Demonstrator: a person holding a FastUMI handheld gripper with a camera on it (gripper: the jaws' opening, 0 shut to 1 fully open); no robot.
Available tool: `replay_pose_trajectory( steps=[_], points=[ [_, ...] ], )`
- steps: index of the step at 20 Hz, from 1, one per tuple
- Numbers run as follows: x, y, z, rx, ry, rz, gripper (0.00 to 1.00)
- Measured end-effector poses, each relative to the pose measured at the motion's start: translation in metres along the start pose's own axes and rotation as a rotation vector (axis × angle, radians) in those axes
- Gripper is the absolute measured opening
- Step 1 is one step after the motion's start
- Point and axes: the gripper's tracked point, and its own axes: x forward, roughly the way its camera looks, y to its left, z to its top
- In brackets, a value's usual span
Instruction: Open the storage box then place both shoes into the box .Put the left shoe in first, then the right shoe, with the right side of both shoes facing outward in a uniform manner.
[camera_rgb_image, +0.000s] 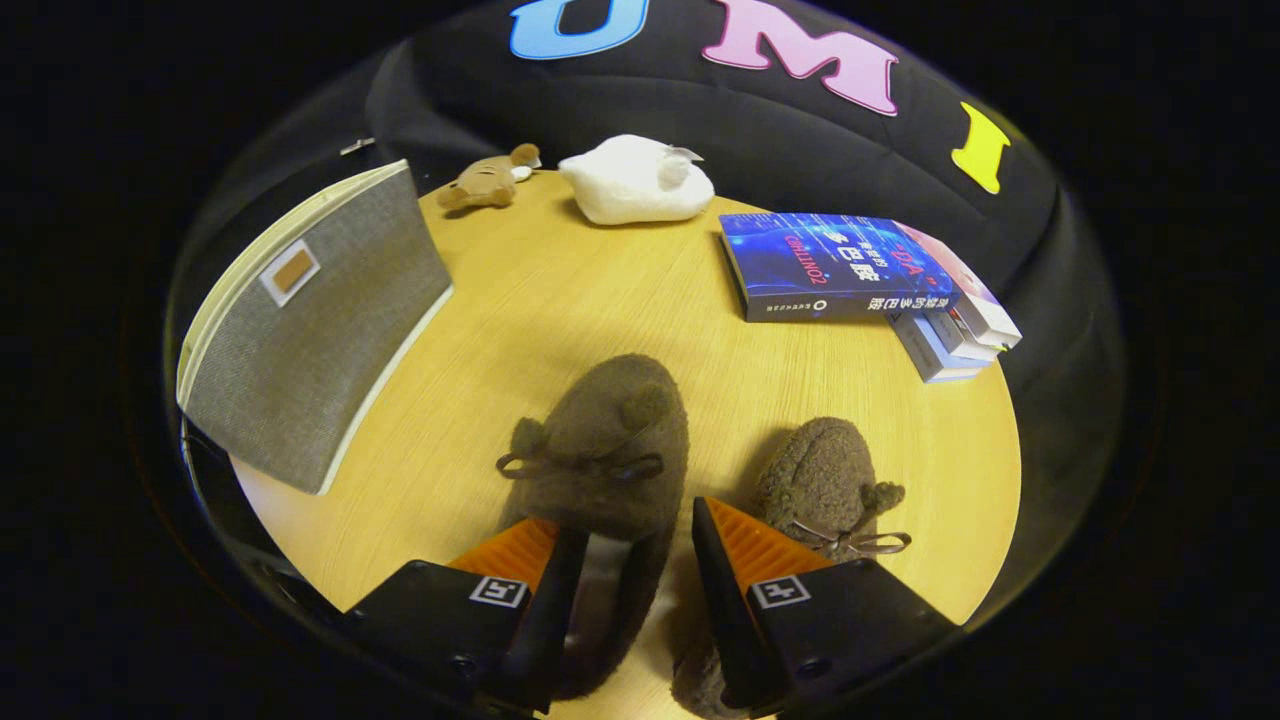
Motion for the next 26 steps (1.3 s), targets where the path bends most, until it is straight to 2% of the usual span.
replay_pose_trajectory(
  steps=[4, 5, 7, 11, 16, 22, 26],
  points=[
    [0.013, -0.005, 0.005, 0.033, 0.004, -0.024, 0.38],
    [0.013, -0.01, 0.005, 0.036, 0.001, -0.042, 0.2],
    [0.011, -0.012, 0.002, 0.059, 0.007, -0.055, 0.06],
    [-0.012, -0.013, 0.014, 0.106, -0.026, -0.039, 0.06],
    [-0.067, 0.003, 0.064, 0.127, -0.12, 0.009, 0.06],
    [-0.134, 0.059, 0.146, 0.159, -0.208, 0.074, 0.06],
    [-0.159, 0.122, 0.198, 0.18, -0.242, 0.139, 0.06]
  ],
)
